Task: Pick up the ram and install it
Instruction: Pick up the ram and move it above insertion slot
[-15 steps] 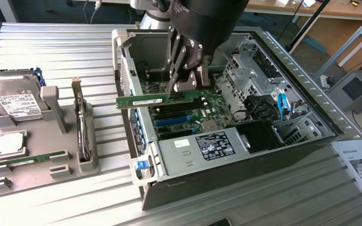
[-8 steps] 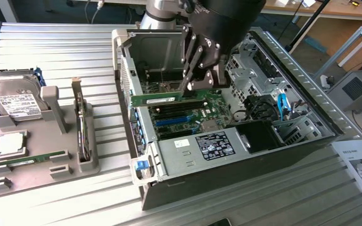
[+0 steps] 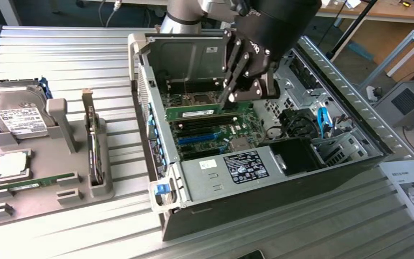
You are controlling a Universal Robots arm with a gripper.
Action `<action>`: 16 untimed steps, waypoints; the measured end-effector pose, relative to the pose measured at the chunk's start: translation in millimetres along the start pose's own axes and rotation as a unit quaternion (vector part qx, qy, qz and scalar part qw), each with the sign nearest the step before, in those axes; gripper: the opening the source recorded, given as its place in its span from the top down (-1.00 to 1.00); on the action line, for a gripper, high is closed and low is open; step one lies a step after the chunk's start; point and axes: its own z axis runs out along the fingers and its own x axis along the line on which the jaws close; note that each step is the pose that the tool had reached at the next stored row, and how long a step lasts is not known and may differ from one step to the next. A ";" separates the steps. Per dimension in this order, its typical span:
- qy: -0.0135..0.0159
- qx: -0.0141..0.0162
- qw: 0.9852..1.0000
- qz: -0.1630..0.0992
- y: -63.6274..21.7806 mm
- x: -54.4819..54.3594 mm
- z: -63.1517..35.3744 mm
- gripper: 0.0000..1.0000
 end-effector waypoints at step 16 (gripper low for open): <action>0.000 0.000 1.000 0.000 -41.9 -1.2 -2.0 0.76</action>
